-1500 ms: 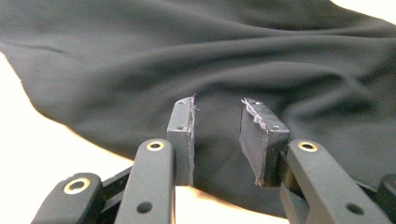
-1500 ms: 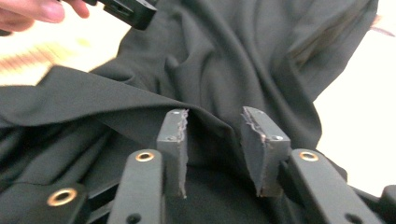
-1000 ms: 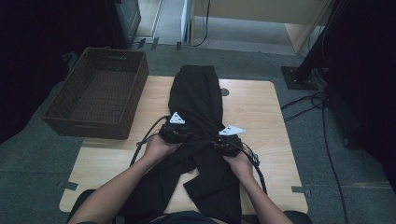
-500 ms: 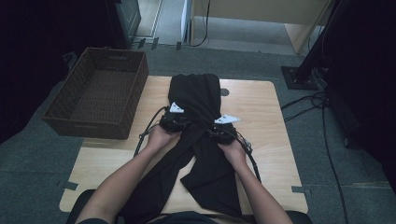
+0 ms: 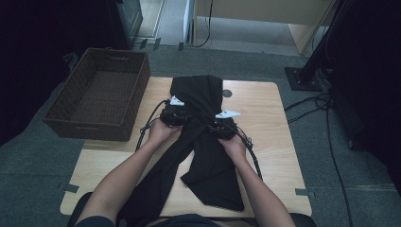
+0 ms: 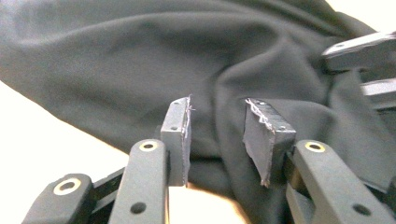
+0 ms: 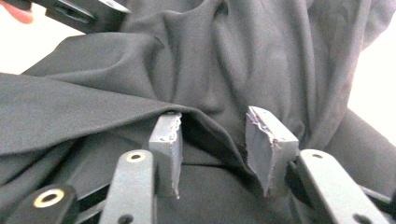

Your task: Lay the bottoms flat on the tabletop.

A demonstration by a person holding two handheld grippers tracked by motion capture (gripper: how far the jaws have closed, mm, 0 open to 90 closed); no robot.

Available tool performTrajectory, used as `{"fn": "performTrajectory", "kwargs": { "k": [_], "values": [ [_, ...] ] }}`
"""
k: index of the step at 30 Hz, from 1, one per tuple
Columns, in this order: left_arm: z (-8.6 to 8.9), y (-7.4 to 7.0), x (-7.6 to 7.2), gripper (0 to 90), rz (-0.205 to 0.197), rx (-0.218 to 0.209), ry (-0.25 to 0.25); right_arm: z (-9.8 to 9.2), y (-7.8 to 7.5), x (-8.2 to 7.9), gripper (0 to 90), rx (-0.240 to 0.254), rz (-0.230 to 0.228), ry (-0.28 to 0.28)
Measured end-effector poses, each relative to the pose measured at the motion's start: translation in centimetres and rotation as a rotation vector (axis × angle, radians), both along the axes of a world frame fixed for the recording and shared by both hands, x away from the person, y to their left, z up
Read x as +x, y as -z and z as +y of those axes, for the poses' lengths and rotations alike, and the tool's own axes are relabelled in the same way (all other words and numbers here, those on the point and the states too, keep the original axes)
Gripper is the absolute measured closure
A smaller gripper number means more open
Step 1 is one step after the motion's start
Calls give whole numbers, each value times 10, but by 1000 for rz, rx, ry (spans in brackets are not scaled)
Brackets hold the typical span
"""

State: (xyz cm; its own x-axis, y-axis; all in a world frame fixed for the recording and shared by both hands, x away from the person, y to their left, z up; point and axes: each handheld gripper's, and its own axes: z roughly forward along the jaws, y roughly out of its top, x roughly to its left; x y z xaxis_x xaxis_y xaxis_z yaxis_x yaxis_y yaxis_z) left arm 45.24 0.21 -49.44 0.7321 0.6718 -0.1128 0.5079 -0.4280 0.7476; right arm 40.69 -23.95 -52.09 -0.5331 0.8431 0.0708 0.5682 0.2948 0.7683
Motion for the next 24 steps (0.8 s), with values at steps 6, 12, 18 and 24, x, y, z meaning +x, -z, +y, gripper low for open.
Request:
{"fn": "performTrajectory", "kwargs": {
  "k": [6, 12, 18, 24],
  "values": [
    [15, -8, -39, 566, -8, -35, 71, -9, -6, -22, 533, -1, -23, -14],
    [23, -5, -72, 529, 29, -22, 127, -12, -16, -58, 507, 59, -5, -42],
    [28, 0, -96, 525, 48, -30, 139, -4, -12, -93, 531, 19, -13, -78],
    [18, 12, -101, 541, 29, 43, 171, 0, -2, -94, 528, -13, 16, -85]
  ]
}}
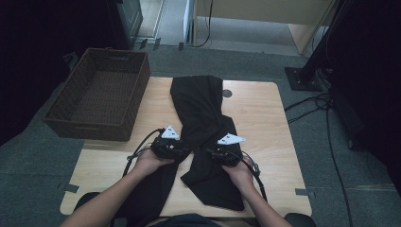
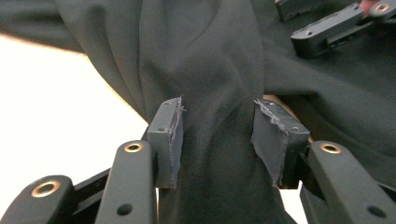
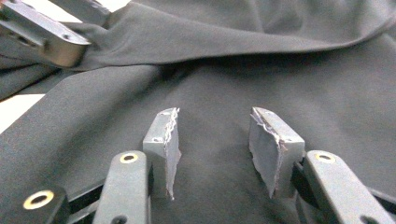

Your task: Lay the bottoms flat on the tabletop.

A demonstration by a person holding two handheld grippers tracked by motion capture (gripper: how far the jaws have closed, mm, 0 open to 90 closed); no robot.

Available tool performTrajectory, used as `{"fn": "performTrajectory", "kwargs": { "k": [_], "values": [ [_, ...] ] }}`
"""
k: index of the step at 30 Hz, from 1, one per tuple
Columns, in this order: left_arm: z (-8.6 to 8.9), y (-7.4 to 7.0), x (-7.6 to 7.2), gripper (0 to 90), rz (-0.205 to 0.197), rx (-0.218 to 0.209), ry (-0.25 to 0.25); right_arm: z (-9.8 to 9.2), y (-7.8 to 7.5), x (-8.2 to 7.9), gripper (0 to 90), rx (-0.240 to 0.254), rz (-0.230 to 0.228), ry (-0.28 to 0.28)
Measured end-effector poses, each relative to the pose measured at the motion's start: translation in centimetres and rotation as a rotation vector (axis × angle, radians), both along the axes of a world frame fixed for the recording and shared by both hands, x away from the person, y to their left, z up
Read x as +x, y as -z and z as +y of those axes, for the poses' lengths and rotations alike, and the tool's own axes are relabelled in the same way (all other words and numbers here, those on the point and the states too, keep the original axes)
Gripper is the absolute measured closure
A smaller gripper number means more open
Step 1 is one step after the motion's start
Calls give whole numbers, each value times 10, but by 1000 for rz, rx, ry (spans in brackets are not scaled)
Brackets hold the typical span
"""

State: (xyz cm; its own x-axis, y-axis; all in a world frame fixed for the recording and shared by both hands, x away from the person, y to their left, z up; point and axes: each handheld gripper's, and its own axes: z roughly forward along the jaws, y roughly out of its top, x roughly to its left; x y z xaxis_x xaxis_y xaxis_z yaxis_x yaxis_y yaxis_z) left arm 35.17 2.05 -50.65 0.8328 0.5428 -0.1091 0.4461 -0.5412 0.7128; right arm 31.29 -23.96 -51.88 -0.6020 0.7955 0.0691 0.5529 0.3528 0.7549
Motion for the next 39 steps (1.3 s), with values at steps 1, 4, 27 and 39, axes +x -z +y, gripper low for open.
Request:
{"fn": "performTrajectory", "kwargs": {
  "k": [1, 4, 27, 39],
  "values": [
    [0, 1, 2, 550, -2, -6, -8, 2, 0, 0, 525, -4, 0, 2],
    [0, 5, 6, 582, -14, -5, -23, 4, 2, 0, 521, -31, -27, -6],
    [0, 10, 67, 878, -42, -36, -162, 23, 3, 68, 536, -14, -32, 64],
    [-7, -11, 60, 893, -41, -48, -122, 35, 2, -7, 580, -4, -27, -64]
  ]
}}
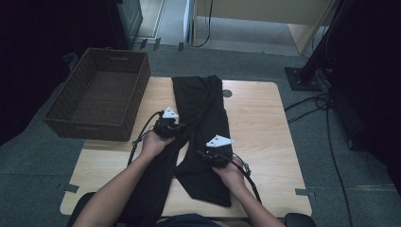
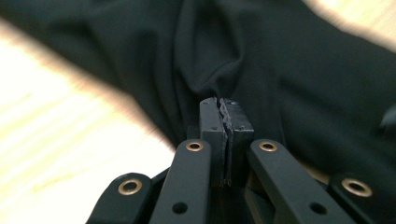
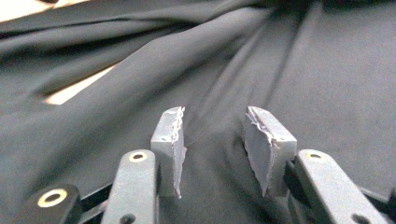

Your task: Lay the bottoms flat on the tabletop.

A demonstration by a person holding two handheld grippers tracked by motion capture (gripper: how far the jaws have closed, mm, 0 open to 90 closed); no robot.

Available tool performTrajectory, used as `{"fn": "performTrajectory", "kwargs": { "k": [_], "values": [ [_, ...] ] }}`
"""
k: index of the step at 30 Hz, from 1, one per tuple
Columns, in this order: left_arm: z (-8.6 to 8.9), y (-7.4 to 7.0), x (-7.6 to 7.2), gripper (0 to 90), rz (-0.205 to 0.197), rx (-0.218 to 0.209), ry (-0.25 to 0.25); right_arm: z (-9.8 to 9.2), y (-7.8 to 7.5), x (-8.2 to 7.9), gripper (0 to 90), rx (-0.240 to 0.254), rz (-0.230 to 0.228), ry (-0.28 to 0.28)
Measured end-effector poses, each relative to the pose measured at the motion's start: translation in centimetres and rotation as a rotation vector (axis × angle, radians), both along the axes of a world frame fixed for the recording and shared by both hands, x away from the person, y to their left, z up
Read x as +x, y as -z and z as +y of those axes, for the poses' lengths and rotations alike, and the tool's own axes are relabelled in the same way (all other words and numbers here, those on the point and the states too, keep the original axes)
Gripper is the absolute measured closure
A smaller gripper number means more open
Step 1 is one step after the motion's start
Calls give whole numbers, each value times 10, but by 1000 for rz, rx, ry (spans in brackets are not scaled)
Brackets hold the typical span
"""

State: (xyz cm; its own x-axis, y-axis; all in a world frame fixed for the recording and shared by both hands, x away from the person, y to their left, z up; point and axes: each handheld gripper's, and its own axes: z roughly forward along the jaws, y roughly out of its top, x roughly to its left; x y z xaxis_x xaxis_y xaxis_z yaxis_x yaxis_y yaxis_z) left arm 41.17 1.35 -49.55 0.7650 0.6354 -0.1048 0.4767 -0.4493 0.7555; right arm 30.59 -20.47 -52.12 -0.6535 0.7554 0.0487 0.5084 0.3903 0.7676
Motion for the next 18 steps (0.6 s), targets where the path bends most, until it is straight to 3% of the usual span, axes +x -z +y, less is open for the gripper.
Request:
{"fn": "performTrajectory", "kwargs": {
  "k": [2, 5, 10, 13, 18],
  "values": [
    [-6, -8, -5, 893, -23, -5, 26, 4, 0, -6, 580, 3, 0, -12],
    [-17, -14, -9, 893, -26, -7, 57, 9, 1, -10, 580, 4, -3, -23],
    [-31, 4, -6, 891, 26, 43, 78, 9, 0, -8, 559, 6, 1, -40],
    [-33, 14, -5, 889, 49, 52, 73, 3, -4, -5, 565, -3, -3, -34],
    [-31, 16, -2, 888, 53, 37, 58, -20, -12, 6, 569, 11, -31, 43]
  ]
}}
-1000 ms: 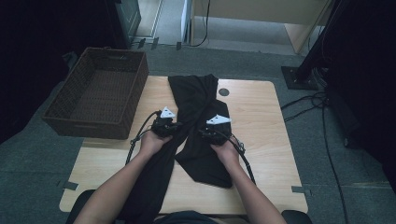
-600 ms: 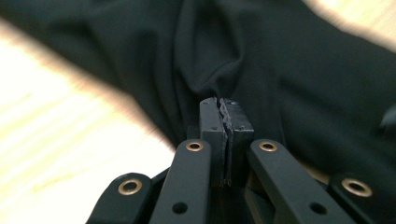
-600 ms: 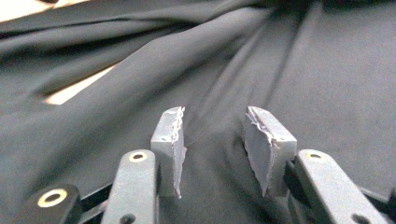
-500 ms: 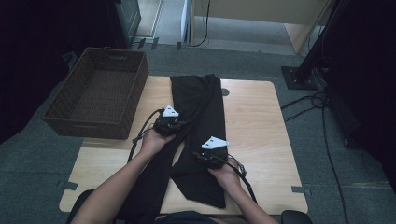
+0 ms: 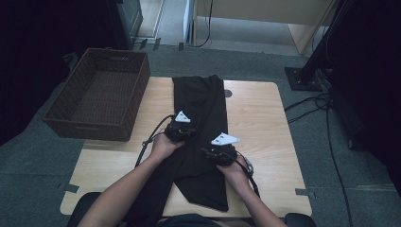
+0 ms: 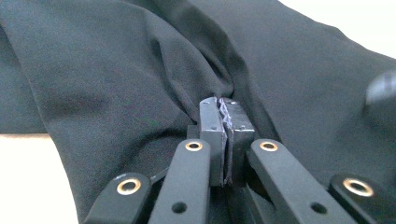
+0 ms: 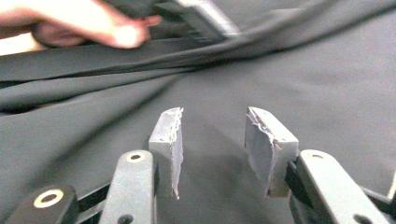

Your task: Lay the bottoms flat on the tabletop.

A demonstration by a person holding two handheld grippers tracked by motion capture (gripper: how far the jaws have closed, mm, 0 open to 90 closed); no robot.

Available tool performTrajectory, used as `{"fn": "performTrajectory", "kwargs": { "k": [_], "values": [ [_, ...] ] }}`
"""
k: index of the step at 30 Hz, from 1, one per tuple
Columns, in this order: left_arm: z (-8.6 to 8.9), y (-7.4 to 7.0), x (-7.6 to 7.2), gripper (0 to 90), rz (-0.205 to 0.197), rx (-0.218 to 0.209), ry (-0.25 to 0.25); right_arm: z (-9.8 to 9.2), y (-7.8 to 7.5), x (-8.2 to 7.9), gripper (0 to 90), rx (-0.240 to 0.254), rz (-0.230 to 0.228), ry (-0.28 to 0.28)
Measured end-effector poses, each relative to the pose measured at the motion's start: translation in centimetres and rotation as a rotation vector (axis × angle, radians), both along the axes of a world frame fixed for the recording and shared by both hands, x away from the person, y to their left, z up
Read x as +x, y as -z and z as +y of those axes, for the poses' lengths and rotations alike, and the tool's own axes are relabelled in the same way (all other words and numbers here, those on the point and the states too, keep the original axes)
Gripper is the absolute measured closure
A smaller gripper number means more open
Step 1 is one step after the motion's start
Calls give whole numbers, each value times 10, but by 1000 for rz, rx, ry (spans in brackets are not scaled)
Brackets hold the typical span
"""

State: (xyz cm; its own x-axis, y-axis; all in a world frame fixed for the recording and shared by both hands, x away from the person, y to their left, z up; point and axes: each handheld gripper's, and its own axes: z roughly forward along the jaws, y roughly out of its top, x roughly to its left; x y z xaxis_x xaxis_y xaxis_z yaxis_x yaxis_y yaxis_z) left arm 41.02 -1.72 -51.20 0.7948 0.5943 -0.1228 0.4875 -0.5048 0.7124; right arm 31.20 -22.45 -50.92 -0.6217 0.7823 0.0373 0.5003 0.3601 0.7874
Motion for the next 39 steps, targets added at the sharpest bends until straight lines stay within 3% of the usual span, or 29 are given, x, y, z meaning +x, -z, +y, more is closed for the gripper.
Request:
{"fn": "performTrajectory", "kwargs": {
  "k": [5, 8, 11, 13, 16, 20, 22, 25, 27, 30, 36, 39],
  "values": [
    [1, 1, 8, 881, 1, -17, -37, -17, 5, 14, 568, -26, 19, 59],
    [3, 1, 12, 869, 9, -34, -52, -16, 10, 20, 566, -21, 40, 67],
    [7, -5, 11, 795, 14, -62, -58, -13, 11, 25, 566, -13, 37, 68],
    [12, -13, 8, 736, 3, -71, -58, -13, 12, 26, 566, -11, 30, 68],
    [22, -24, 2, 633, 5, -48, -48, -13, 13, 27, 568, -8, 24, 67],
    [40, -33, -13, 585, 2, -34, -38, -13, 13, 28, 570, -10, 26, 72],
    [47, -32, -20, 568, 16, -41, -38, -12, 13, 32, 570, -8, 28, 68],
    [53, -25, -28, 541, 16, 0, -34, -10, 12, 39, 570, -15, 34, 68],
    [56, -19, -28, 534, 27, 32, -43, -9, 11, 44, 570, -11, 37, 77],
    [62, -11, -27, 535, 30, 42, -60, -8, 11, 50, 568, -16, 42, 73],
    [68, -11, -25, 532, 19, 18, -94, -10, 10, 56, 562, -24, 51, 67],
    [69, -5, -24, 559, 28, 28, -98, -10, 11, 58, 562, -20, 43, 72]
  ]
}}
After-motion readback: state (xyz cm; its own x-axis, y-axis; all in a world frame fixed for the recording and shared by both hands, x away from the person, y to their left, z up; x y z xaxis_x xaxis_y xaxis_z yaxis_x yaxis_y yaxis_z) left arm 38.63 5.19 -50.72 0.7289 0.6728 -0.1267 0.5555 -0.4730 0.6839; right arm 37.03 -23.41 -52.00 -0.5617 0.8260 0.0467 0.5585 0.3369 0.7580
